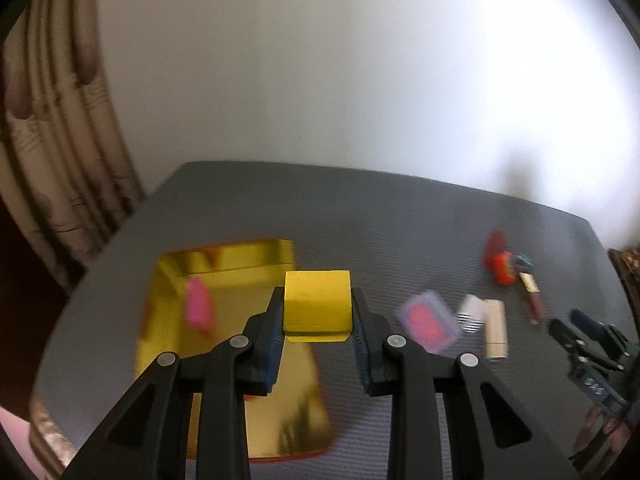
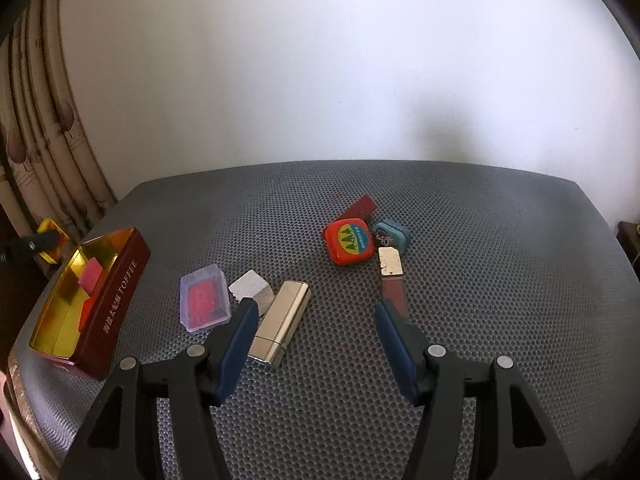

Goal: Organize rigid objects
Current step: 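Carry the yellow cube with the left gripper into the tray and release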

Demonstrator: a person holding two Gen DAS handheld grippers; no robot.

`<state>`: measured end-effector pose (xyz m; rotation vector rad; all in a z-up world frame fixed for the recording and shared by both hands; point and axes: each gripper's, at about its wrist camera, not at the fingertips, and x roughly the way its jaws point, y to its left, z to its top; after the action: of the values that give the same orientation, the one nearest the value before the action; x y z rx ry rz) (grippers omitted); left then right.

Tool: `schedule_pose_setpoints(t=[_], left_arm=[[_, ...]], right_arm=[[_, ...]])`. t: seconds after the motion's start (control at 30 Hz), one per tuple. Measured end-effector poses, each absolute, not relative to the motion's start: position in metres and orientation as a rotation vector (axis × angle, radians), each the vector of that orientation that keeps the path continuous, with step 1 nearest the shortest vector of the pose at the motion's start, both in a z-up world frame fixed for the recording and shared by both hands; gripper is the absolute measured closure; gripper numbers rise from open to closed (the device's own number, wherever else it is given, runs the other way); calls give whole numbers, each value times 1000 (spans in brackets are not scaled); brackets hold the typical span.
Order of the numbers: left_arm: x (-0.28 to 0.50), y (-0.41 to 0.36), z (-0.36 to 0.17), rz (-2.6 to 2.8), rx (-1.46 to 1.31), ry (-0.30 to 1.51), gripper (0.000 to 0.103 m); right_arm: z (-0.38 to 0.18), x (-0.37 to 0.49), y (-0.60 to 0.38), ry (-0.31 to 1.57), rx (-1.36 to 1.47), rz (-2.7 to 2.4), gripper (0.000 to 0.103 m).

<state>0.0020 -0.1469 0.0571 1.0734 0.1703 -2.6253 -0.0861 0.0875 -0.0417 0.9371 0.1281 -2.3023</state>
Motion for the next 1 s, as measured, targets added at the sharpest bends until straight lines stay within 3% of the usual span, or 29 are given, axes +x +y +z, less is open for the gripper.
schedule_pose_setpoints(t=[0.47, 1.0], left_arm=[[28, -228, 22, -2446, 1165, 213, 76], [-105, -247, -43, -2289, 1419, 305, 76]], right_arm=[[-37, -77, 78, 158, 931, -2280, 41], [-41, -70, 81, 161, 956, -2299, 41]])
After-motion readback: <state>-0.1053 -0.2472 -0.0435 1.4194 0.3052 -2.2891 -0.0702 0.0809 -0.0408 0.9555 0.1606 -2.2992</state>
